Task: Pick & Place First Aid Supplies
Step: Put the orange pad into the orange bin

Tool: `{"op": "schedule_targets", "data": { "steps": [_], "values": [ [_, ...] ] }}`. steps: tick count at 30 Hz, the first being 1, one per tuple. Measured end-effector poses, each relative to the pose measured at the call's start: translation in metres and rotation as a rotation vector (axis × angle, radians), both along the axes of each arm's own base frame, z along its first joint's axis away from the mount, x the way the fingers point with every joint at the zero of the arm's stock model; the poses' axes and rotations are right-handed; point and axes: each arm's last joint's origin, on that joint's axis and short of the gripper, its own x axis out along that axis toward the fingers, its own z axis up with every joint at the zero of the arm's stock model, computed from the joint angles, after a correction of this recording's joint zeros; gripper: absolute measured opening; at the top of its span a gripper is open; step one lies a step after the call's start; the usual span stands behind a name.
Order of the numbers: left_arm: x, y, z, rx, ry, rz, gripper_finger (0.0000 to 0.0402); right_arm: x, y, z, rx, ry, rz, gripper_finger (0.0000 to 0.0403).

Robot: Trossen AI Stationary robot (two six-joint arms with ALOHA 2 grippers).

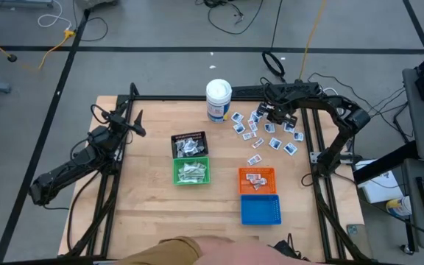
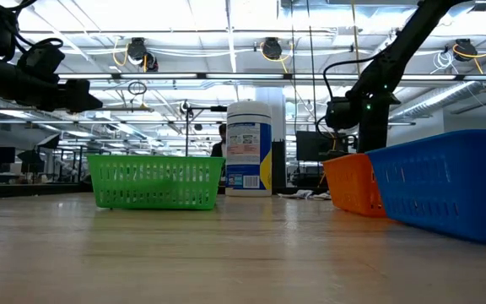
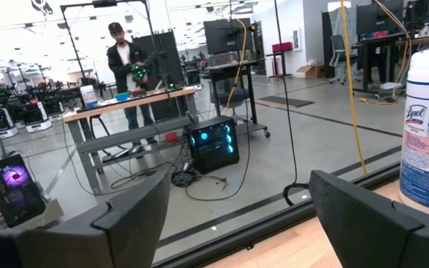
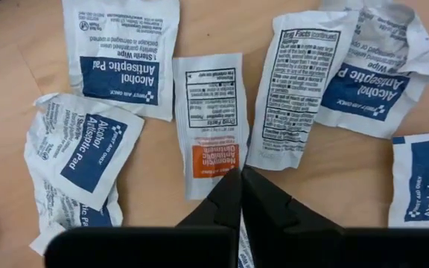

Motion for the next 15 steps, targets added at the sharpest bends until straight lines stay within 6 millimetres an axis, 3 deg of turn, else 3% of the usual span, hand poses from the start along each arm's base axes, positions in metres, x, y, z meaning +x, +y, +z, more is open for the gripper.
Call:
{"op": "schedule_targets", "data": {
  "steps": [5, 15],
  "values": [
    [0.000, 0.000, 0.000, 0.000, 0.000, 0.000, 0.0327, 0.001, 0.002, 0.005, -0.015, -0.015, 0.060, 0.0001],
    [0.000, 0.000, 0.000, 0.000, 0.000, 0.001, 0.0308, -0.003, 0.024, 0.051, -0.126, -0.034, 0.307, 0.0001]
  ]
}}
